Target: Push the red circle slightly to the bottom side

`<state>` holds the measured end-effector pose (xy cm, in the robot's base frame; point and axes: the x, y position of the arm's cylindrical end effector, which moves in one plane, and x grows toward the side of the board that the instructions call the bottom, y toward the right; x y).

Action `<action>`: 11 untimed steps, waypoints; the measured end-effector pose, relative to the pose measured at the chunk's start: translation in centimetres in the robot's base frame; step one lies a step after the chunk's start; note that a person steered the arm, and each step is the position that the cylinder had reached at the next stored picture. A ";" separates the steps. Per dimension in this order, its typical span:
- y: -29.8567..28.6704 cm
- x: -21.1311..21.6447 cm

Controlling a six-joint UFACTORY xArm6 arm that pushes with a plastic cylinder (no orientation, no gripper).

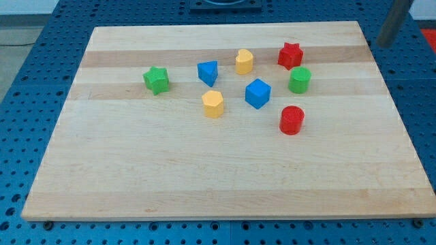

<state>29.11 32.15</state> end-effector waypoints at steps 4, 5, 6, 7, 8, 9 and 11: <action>-16.7 14.8; -18.5 14.5; -20.3 15.3; -23.8 16.0; -26.6 16.8; -28.2 17.8; -27.1 17.3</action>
<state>46.39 5.07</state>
